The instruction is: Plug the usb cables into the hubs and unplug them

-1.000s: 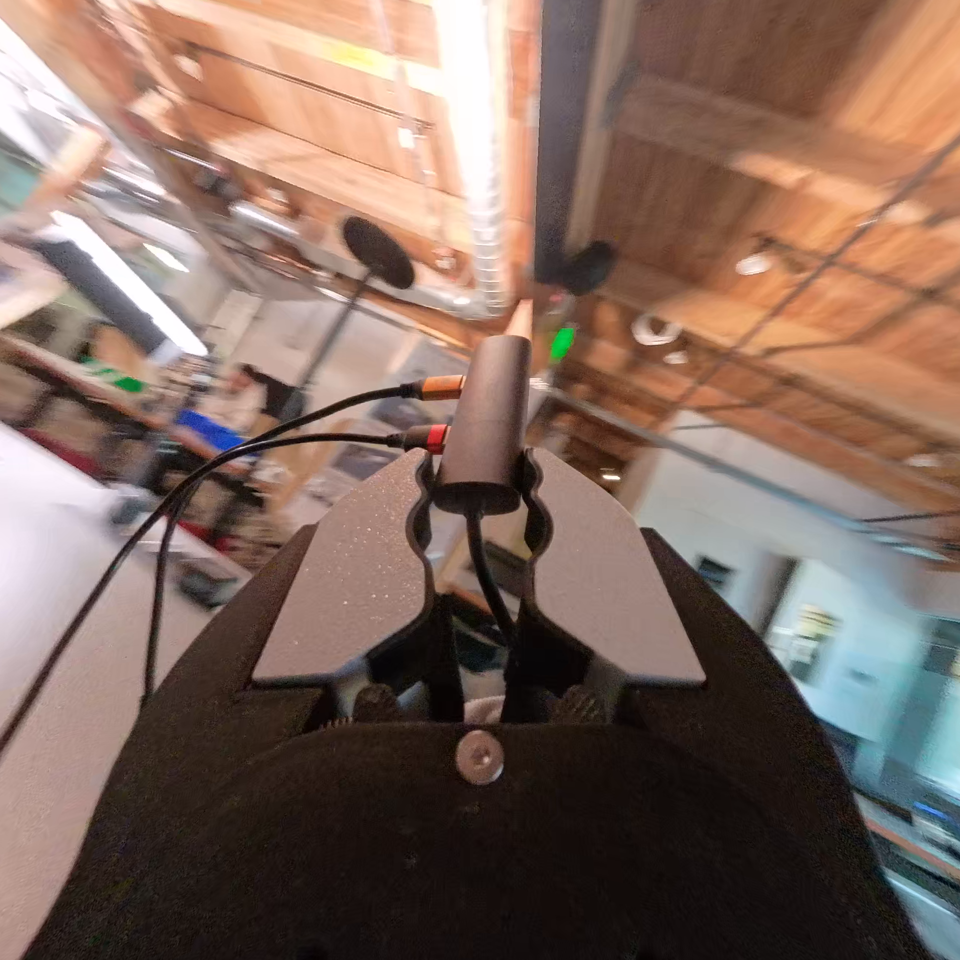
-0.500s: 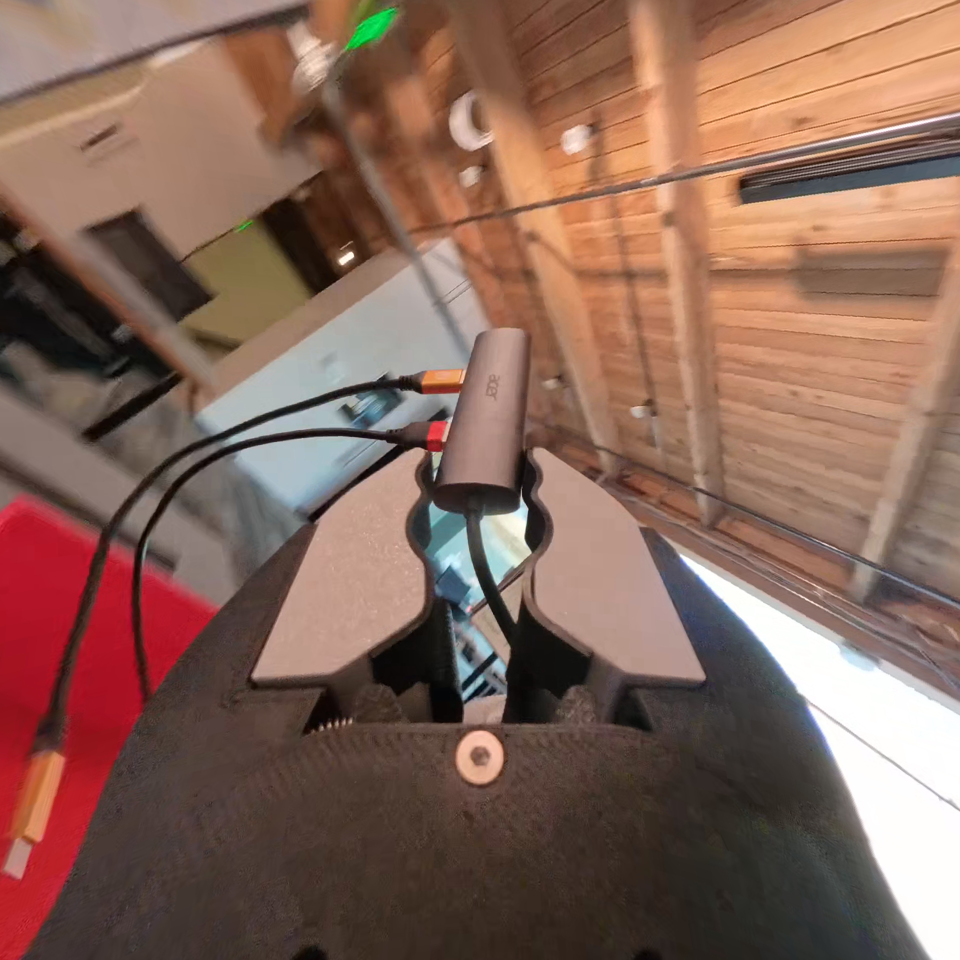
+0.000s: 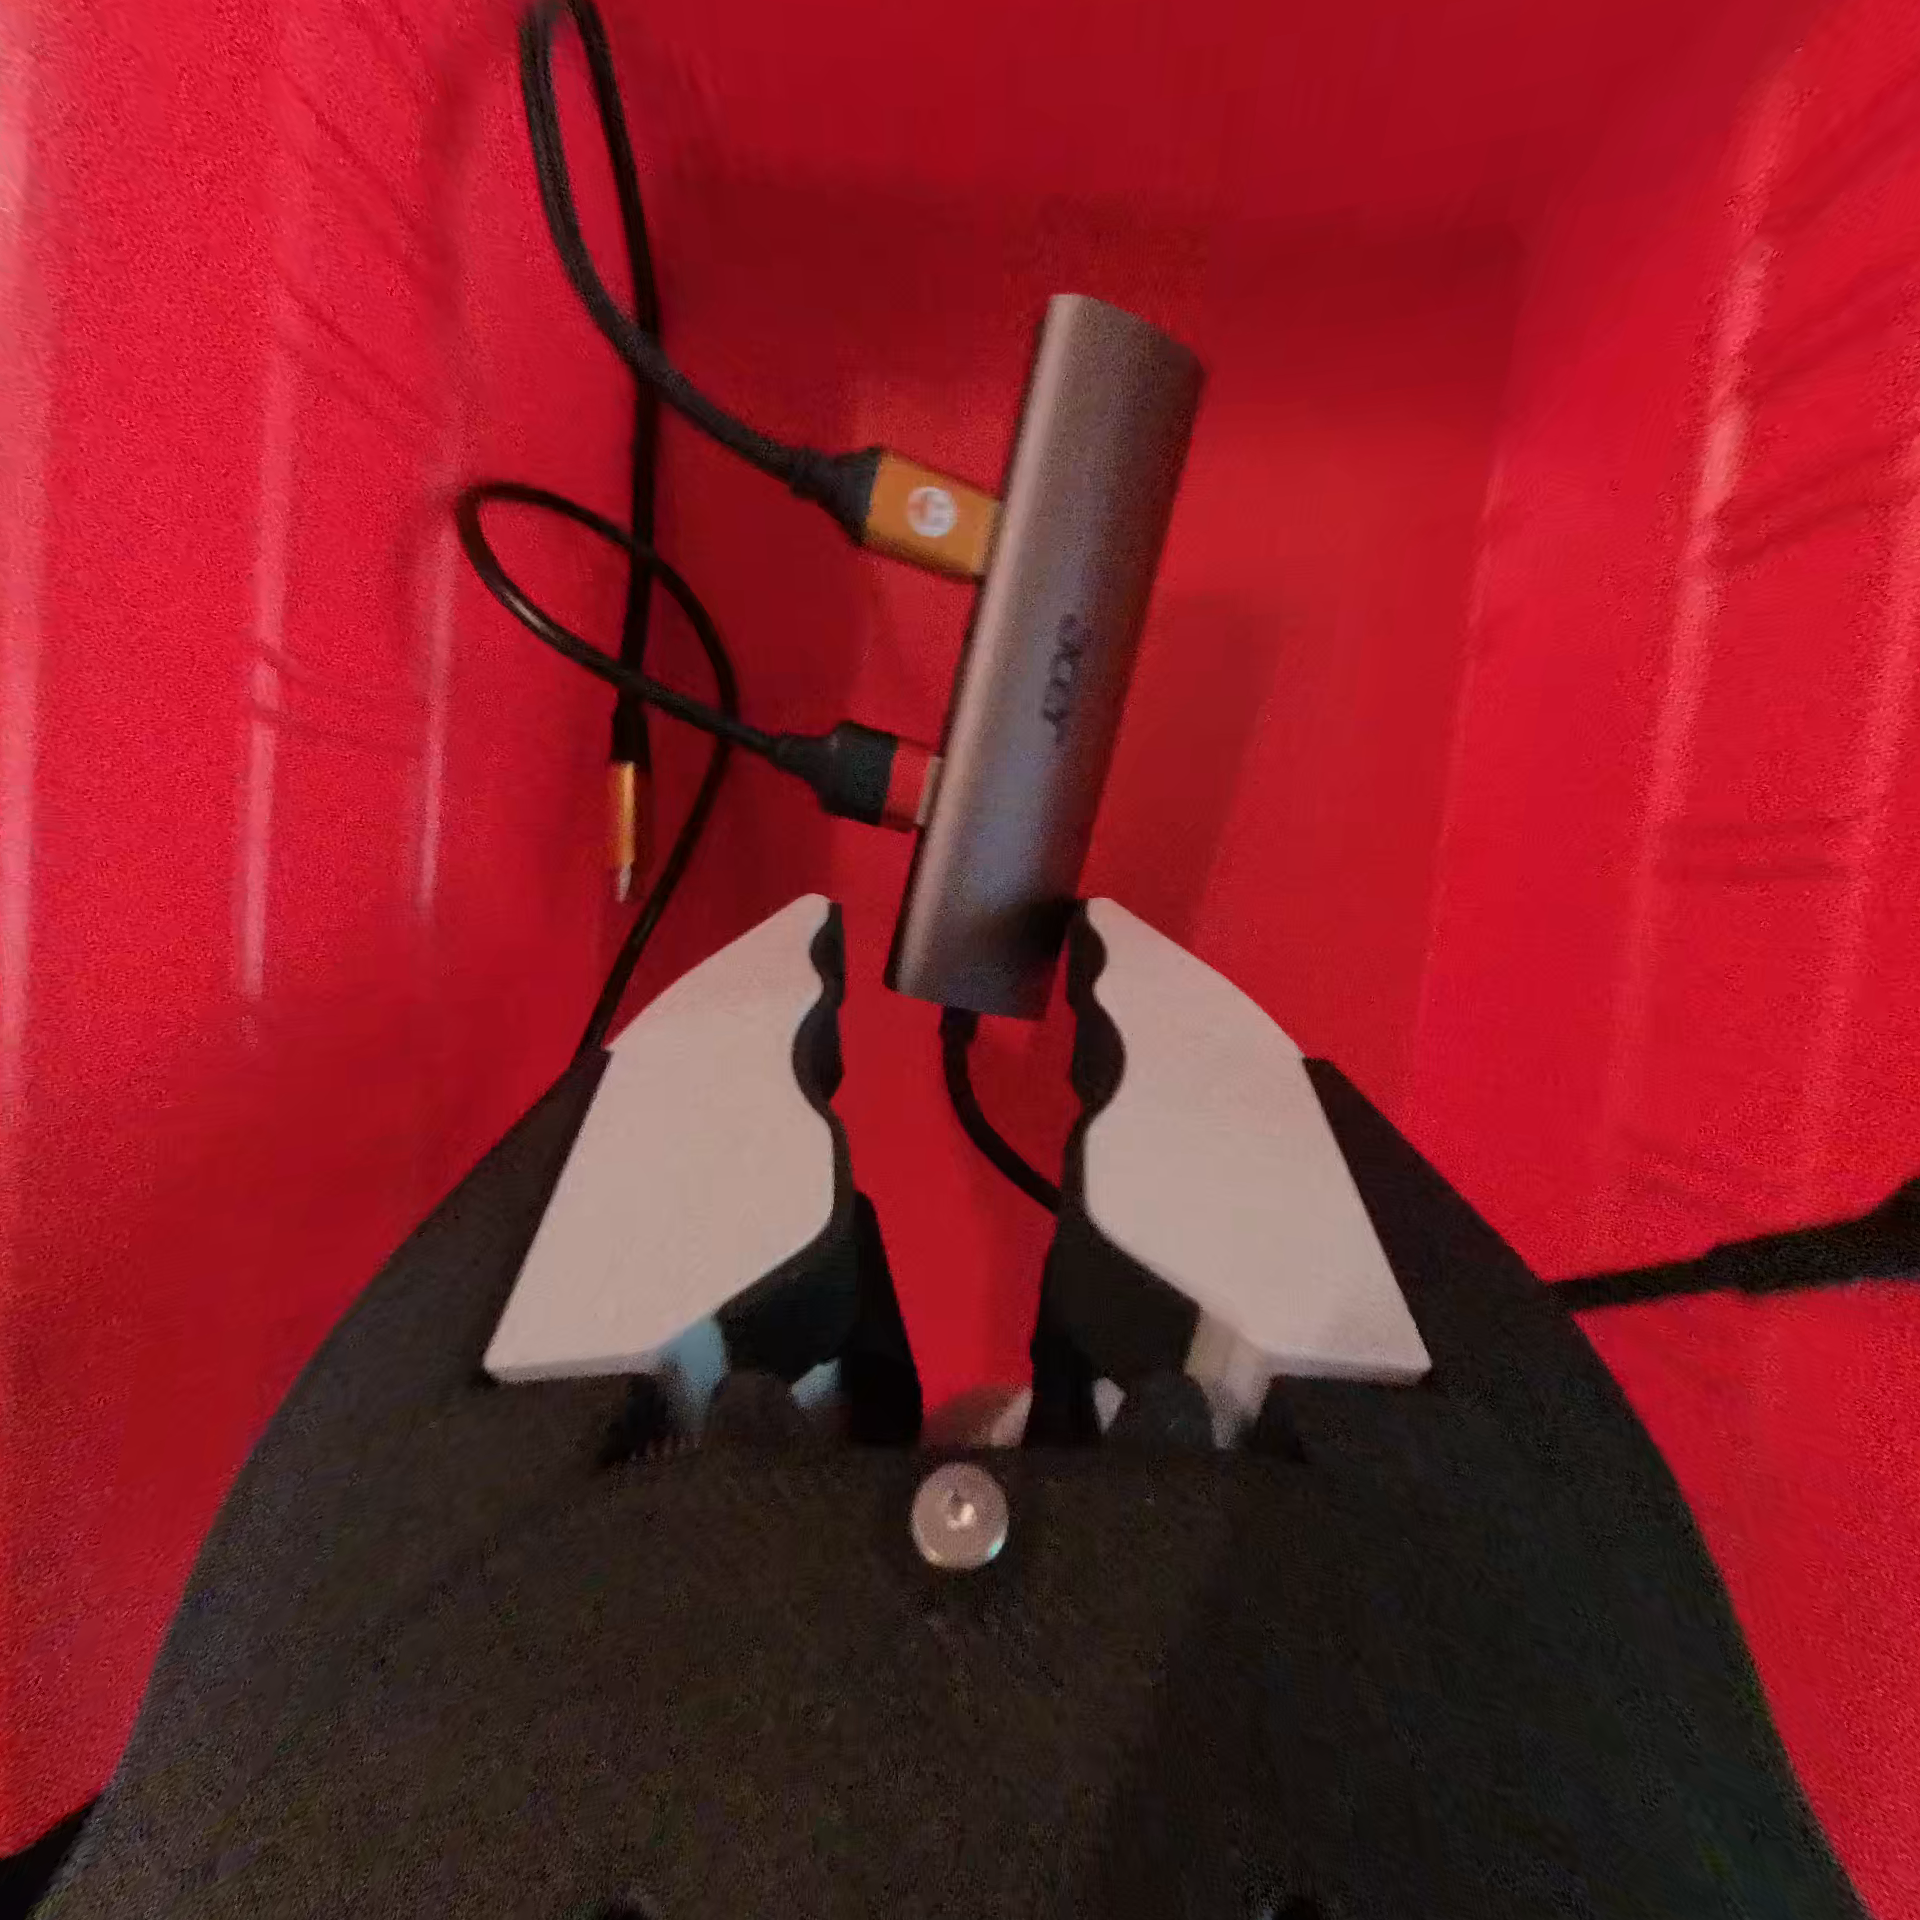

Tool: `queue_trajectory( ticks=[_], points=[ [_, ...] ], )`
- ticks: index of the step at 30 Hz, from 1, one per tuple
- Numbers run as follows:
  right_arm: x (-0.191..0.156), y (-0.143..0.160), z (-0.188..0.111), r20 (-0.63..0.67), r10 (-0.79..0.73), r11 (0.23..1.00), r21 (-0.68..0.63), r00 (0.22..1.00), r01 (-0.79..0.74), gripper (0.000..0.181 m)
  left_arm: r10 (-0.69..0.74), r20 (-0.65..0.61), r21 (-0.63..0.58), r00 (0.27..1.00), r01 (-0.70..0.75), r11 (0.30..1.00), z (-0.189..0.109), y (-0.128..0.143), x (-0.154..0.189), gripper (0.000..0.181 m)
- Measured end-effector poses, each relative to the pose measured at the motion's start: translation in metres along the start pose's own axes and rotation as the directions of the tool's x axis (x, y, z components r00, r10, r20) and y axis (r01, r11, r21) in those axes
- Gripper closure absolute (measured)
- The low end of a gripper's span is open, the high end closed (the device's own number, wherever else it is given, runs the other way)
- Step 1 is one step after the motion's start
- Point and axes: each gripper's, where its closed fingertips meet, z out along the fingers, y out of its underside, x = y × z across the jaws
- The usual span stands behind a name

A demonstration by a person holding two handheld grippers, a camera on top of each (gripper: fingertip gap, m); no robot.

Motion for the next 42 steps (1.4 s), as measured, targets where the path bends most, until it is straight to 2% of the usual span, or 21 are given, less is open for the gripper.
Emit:
queue_trajectory(
  ticks=[1, 3, 5, 7, 9, 11, 13, 14, 15, 19, 22, 25, 28, 30, 32, 35, 37, 39, 42],
  points=[
    [0.0, 0.006, 0.001, 0.016, 0.015, 0.999, -0.033, 1.0, -0.014, 0.128, 0.0, 0.0, -0.001, 1.0, 0.0, 1.0, 0.0, 0.0, 0.0, 0.16],
    [0.001, -0.005, -0.009, 0.006, 0.016, 0.999, 0.045, 1.0, -0.016, 0.108, -0.002, 0.0, -0.001, 1.0, 0.002, 1.0, 0.0, 0.0, 0.0, 0.16],
    [0.001, -0.028, -0.034, -0.031, 0.004, 0.978, 0.208, 1.0, 0.002, 0.104, -0.003, -0.001, 0.0, 1.0, 0.003, 1.0, 0.0, 0.0, 0.0, 0.16],
    [0.004, -0.059, -0.073, -0.124, -0.015, 0.897, 0.438, 0.992, 0.068, 0.089, 0.0, -0.001, 0.001, 1.0, 0.0, 1.0, 0.0, 0.0, 0.0, 0.16],
    [-0.004, -0.089, -0.125, -0.192, -0.02, 0.706, 0.692, 0.981, 0.15, 0.069, 0.003, -0.002, 0.003, 1.0, -0.003, 1.0, 0.0, 0.0, 0.001, 0.16],
    [-0.021, -0.105, -0.182, -0.233, -0.029, 0.429, 0.875, 0.972, 0.222, 0.055, 0.008, -0.001, 0.007, 1.0, -0.008, 1.0, 0.0, -0.001, 0.001, 0.16],
    [-0.037, -0.105, -0.23, -0.287, -0.025, 0.177, 0.942, 0.958, 0.287, 0.053, 0.011, -0.001, 0.009, 1.0, -0.011, 1.0, 0.0, -0.001, 0.002, 0.16],
    [-0.044, -0.102, -0.243, -0.305, -0.034, 0.124, 0.944, 0.952, 0.307, 0.056, 0.012, -0.001, 0.009, 1.0, -0.012, 1.0, 0.0, 0.0, 0.002, 0.16],
    [-0.049, -0.099, -0.249, -0.316, -0.05, 0.114, 0.941, 0.948, 0.319, 0.058, 0.014, 0.0, 0.009, 1.0, -0.014, 1.0, 0.0, -0.001, 0.002, 0.16],
    [-0.064, -0.092, -0.247, -0.329, -0.122, 0.177, 0.921, 0.936, 0.347, 0.058, 0.037, 0.031, 0.037, 0.999, -0.038, 0.999, -0.001, -0.005, -0.002, 0.156],
    [-0.065, -0.09, -0.241, -0.337, -0.13, 0.228, 0.905, 0.933, 0.358, 0.059, 0.054, 0.046, 0.114, 0.997, -0.059, 0.992, -0.005, -0.019, -0.002, 0.147],
    [-0.064, -0.088, -0.231, -0.353, -0.146, 0.281, 0.881, 0.924, 0.381, 0.061, 0.013, 0.04, 0.179, 0.999, -0.02, 0.984, -0.013, -0.049, -0.005, 0.139],
    [-0.059, -0.087, -0.224, -0.384, -0.143, 0.327, 0.852, 0.912, 0.409, 0.059, 0.047, 0.068, 0.202, 0.997, -0.06, 0.978, -0.045, -0.098, -0.022, 0.137],
    [-0.06, -0.087, -0.224, -0.387, -0.149, 0.324, 0.85, 0.91, 0.415, 0.06, 0.162, 0.13, 0.108, 0.978, -0.176, 0.978, -0.076, -0.123, -0.048, 0.138],
    [-0.065, -0.087, -0.225, -0.37, -0.169, 0.312, 0.859, 0.914, 0.406, 0.06, 0.28, 0.185, -0.086, 0.942, -0.269, 0.959, -0.111, -0.133, -0.088, 0.14],
    [-0.074, -0.087, -0.23, -0.362, -0.19, 0.28, 0.871, 0.913, 0.404, 0.06, 0.332, 0.297, -0.348, 0.895, -0.223, 0.911, -0.168, -0.134, -0.165, 0.138],
    [-0.082, -0.087, -0.233, -0.364, -0.212, 0.254, 0.876, 0.907, 0.41, 0.058, 0.289, 0.253, -0.487, 0.923, -0.136, 0.863, -0.195, -0.118, -0.199, 0.137],
    [-0.089, -0.087, -0.234, -0.36, -0.242, 0.238, 0.878, 0.901, 0.415, 0.058, 0.23, 0.186, -0.655, 0.955, -0.055, 0.754, -0.218, -0.087, -0.228, 0.137],
    [-0.094, -0.088, -0.232, -0.355, -0.264, 0.225, 0.882, 0.897, 0.415, 0.057, 0.249, 0.094, -0.858, 0.964, -0.048, 0.512, -0.248, -0.04, -0.269, 0.143]
  ],
)
